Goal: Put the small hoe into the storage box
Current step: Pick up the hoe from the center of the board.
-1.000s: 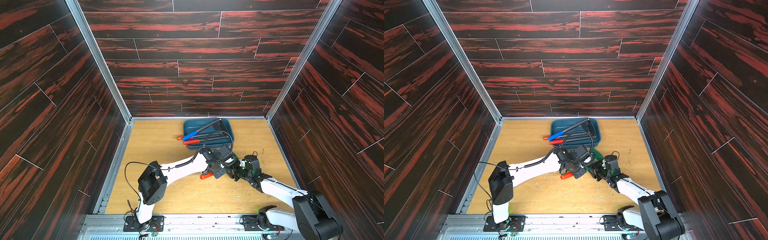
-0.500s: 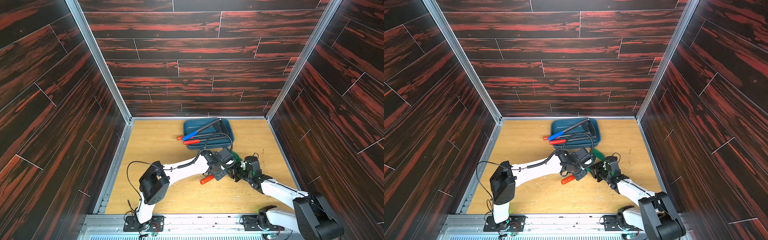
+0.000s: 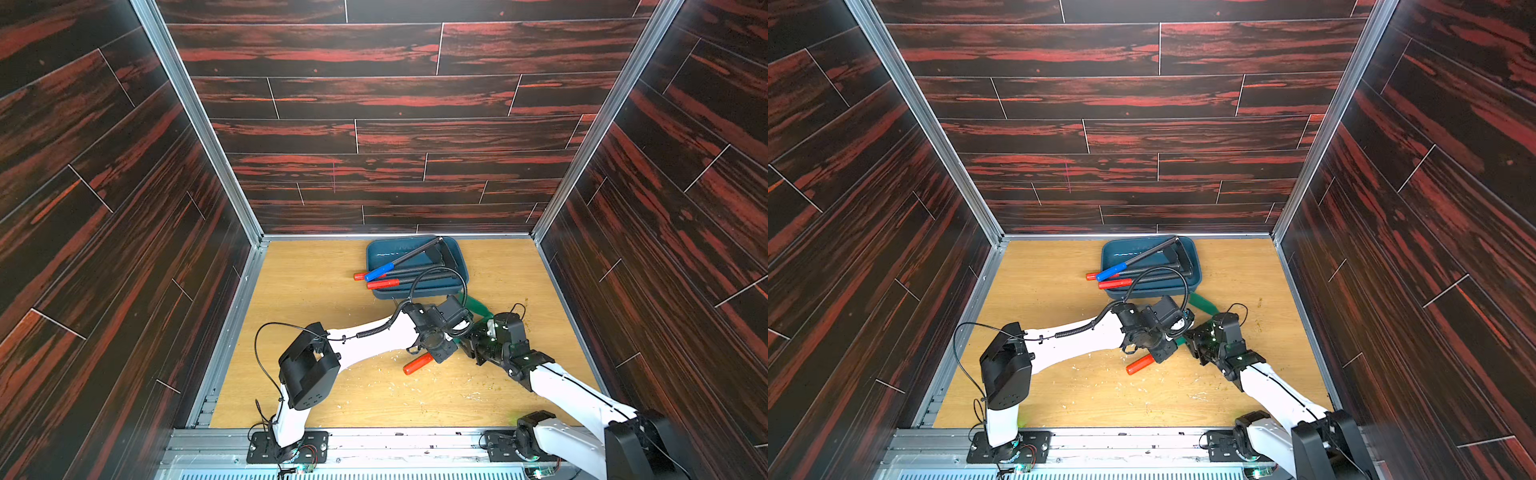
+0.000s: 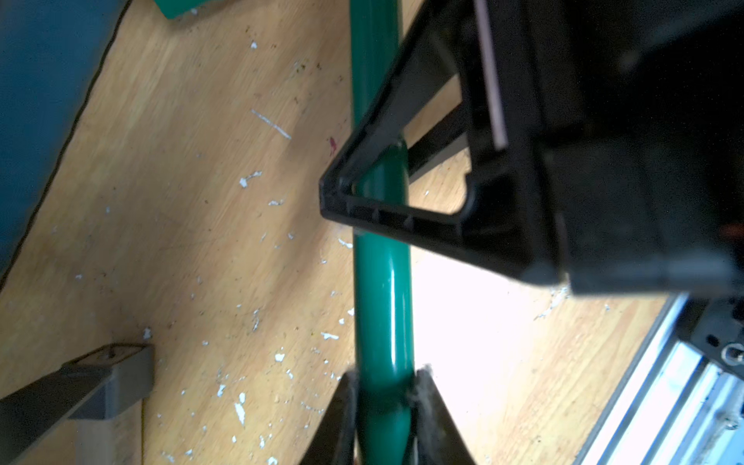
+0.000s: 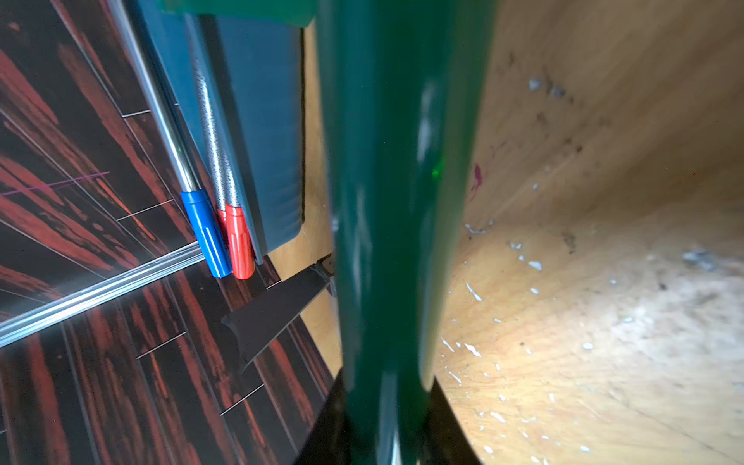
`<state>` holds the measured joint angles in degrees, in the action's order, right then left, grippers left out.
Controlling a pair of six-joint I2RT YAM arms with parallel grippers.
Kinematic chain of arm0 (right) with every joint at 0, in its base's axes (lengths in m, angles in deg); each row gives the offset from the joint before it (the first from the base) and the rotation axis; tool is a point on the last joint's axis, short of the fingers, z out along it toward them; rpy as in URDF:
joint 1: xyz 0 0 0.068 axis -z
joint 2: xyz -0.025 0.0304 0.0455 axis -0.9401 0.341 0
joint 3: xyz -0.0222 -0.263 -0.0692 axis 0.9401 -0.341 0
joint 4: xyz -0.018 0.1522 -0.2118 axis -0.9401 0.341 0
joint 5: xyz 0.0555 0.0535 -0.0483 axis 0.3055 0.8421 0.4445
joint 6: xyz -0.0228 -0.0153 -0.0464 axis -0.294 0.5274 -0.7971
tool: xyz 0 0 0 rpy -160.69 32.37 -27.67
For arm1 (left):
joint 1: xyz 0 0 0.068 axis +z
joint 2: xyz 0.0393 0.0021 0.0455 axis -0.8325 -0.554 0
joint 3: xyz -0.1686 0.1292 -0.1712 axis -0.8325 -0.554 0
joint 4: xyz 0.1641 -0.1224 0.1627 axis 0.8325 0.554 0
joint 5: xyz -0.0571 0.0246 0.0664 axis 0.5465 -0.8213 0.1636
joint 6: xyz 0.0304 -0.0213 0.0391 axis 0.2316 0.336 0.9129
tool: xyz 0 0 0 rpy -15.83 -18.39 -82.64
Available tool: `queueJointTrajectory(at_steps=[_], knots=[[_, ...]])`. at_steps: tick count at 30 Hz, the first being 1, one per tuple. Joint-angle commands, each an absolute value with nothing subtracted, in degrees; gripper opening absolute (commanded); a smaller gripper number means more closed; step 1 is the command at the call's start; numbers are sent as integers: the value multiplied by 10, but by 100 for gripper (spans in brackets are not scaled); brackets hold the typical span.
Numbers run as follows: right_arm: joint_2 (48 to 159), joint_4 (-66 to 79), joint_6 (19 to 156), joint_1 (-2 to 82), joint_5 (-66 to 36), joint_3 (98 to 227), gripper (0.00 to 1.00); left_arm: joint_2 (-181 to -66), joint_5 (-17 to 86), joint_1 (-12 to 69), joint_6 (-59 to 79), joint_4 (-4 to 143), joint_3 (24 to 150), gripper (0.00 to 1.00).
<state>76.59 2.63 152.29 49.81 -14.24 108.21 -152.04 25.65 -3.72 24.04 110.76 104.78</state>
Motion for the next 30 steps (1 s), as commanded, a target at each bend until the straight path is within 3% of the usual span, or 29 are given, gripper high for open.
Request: queueJointTrajectory(at_steps=[1, 4, 10, 30], knots=[[746, 36, 1471, 495, -153, 1106, 0, -1510, 286, -40, 246, 1107, 1041, 23], [735, 45, 1469, 495, -157, 1106, 0, -1509, 301, -41, 245, 1102, 1037, 30], [714, 57, 1467, 495, -167, 1107, 0, -1502, 324, -40, 233, 1085, 1024, 33], [673, 62, 1467, 495, -193, 1096, 0, -1512, 344, -40, 206, 1067, 1015, 33]])
